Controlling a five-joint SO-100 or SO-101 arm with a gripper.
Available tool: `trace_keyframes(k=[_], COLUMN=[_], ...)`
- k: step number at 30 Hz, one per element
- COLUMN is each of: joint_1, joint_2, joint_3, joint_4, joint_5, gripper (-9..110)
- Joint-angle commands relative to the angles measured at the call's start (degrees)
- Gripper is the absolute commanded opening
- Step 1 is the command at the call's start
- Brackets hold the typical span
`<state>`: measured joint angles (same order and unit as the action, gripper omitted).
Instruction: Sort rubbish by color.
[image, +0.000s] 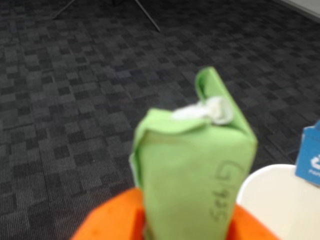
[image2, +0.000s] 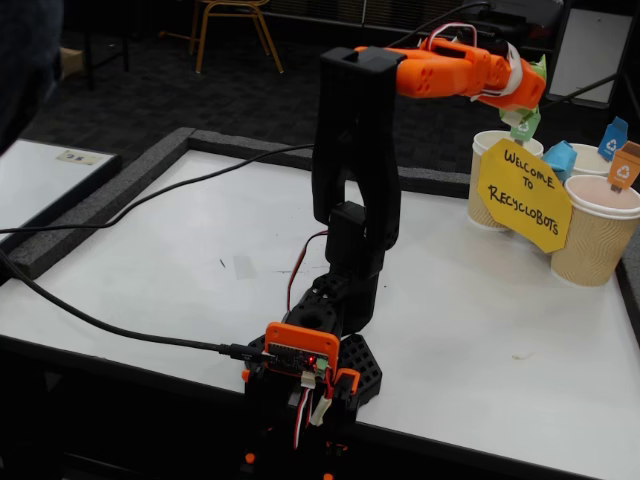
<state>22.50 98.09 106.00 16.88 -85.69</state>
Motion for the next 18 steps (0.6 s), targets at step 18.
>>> trace_keyframes(k=[18], joint_1=[0.9], joint_2=[3.7], joint_3=[-8.3], joint_4=[-1.9], joint_5=[-0.7], gripper=[17])
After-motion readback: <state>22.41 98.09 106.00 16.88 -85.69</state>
